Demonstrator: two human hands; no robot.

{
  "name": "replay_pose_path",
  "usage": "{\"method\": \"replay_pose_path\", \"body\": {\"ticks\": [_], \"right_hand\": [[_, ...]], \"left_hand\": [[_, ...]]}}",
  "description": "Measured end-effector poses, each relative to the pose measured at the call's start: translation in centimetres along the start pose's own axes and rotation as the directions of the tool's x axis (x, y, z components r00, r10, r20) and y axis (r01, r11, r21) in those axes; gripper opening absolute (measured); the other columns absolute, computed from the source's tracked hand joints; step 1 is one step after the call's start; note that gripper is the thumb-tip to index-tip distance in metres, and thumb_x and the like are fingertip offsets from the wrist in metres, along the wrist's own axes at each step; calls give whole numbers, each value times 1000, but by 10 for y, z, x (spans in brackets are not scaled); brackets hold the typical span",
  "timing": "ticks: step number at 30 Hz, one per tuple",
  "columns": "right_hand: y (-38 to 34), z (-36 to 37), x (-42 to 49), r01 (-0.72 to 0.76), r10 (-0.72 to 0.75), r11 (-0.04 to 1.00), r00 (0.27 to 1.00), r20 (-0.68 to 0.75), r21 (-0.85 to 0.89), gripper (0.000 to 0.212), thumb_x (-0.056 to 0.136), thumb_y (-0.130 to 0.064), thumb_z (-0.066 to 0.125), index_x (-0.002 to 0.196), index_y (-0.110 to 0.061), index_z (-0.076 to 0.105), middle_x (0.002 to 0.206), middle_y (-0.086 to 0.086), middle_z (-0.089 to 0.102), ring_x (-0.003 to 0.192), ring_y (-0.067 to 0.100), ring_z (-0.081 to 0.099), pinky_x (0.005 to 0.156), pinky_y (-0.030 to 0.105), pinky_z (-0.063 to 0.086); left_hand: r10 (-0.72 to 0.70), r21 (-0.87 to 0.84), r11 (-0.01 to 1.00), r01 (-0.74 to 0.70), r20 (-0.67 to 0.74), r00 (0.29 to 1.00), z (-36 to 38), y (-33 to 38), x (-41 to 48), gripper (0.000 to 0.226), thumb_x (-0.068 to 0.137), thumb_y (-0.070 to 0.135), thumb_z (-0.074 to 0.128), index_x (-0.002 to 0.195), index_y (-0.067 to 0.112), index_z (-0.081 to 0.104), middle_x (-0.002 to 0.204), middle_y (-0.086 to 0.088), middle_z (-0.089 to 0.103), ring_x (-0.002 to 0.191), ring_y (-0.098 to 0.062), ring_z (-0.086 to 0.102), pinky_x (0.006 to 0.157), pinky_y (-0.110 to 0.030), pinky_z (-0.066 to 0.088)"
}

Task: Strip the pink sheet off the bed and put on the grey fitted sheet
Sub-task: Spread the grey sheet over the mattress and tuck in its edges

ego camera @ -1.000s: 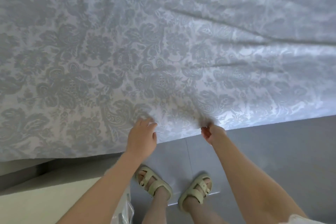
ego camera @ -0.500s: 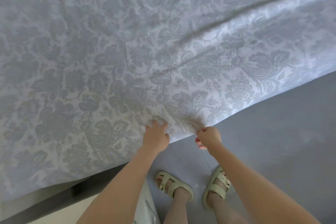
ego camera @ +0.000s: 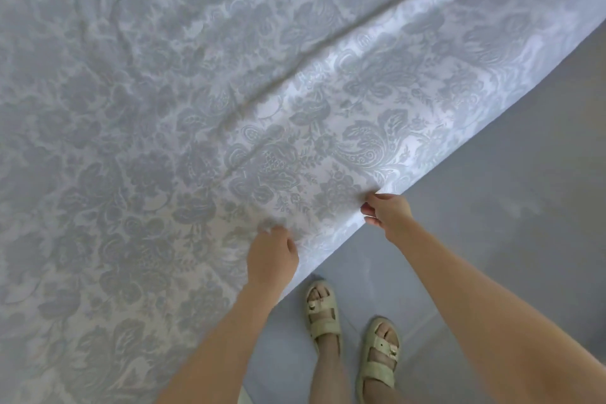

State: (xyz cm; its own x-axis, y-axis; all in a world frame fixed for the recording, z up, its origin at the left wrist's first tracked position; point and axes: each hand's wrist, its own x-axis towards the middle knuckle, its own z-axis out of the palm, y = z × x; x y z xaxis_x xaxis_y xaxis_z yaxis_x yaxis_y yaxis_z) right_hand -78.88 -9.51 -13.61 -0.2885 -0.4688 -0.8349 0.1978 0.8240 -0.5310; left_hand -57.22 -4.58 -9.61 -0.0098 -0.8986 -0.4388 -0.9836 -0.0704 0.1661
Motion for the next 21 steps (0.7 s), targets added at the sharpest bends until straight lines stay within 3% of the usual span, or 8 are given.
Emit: {"method": "replay_pose_path", "body": {"ticks": [2, 4, 10, 13, 16, 18, 19, 21], "right_hand": [[-1, 10, 3, -17, 19, 1000, 998, -63, 24, 25, 90, -10, 59, 66, -5, 59, 63, 7, 59, 56, 16, 54, 60, 24, 52], [-1, 15, 6, -13, 1, 996, 990, -141, -84, 33, 89, -13, 58, 57, -7, 57, 62, 10, 61, 58, 23, 54, 64, 31, 49], [-1, -11, -8, 48, -132, 821, 985, -108, -568, 27, 93, -14, 46, 78, 2, 63, 70, 10, 56, 61, 22, 47, 47, 25, 32], [9, -25, -15, 22, -127, 766, 985, -118, -643, 28, 94, -13, 45, 68, -4, 53, 61, 6, 45, 54, 18, 39, 47, 27, 29], [3, -28, -10, -14, -66, 779, 992, -105, -627, 28, 94, -16, 47, 67, -10, 53, 64, 4, 49, 57, 20, 45, 54, 26, 36], [-13, -38, -2, 6, -70, 839, 993, -97, -544, 20, 96, -26, 48, 98, -15, 64, 92, 4, 63, 81, 24, 59, 68, 30, 43], [-25, -45, 4, 26, -97, 876, 988, -123, -482, 33, 97, -33, 48, 122, -14, 56, 111, 3, 62, 98, 25, 60, 76, 32, 44], [-51, -64, 22, 24, -96, 948, 972, -214, -317, 57, 95, -43, 48, 139, -9, 39, 116, 4, 58, 104, 26, 58, 82, 36, 46]], "left_hand": [[-17, 18, 1000, 17, -27, 1000, -8, 8, 13, 22, 91, 13, 41, 70, 14, 42, 62, 4, 38, 63, -16, 43, 48, -25, 22], [6, -15, 1000, -7, -62, 998, -16, 15, 29, 16, 88, 10, 44, 73, 11, 51, 68, 1, 48, 66, -18, 48, 53, -25, 29], [146, -23, 989, -147, -37, 989, -41, 39, 82, 25, 88, 9, 49, 109, 8, 62, 113, -11, 53, 103, -27, 49, 79, -34, 45], [260, 44, 963, -265, 82, 962, -49, 57, 105, 44, 92, 14, 47, 136, 17, 47, 142, -9, 37, 125, -27, 38, 93, -36, 42], [325, 115, 930, -348, 181, 928, -54, 75, 122, 51, 94, 18, 46, 143, 24, 34, 154, -10, 19, 139, -28, 23, 95, -37, 44], [332, 122, 922, -366, 235, 914, -57, 86, 132, 54, 96, 21, 43, 147, 27, 27, 158, -11, 10, 145, -29, 11, 100, -39, 42], [334, 128, 918, -374, 257, 907, -59, 93, 138, 54, 97, 23, 42, 148, 26, 24, 158, -10, 6, 146, -29, 7, 103, -39, 40], [349, 154, 903, -401, 283, 894, -63, 109, 151, 55, 98, 24, 40, 150, 23, 21, 159, -11, 3, 146, -28, 5, 106, -39, 37]]}}
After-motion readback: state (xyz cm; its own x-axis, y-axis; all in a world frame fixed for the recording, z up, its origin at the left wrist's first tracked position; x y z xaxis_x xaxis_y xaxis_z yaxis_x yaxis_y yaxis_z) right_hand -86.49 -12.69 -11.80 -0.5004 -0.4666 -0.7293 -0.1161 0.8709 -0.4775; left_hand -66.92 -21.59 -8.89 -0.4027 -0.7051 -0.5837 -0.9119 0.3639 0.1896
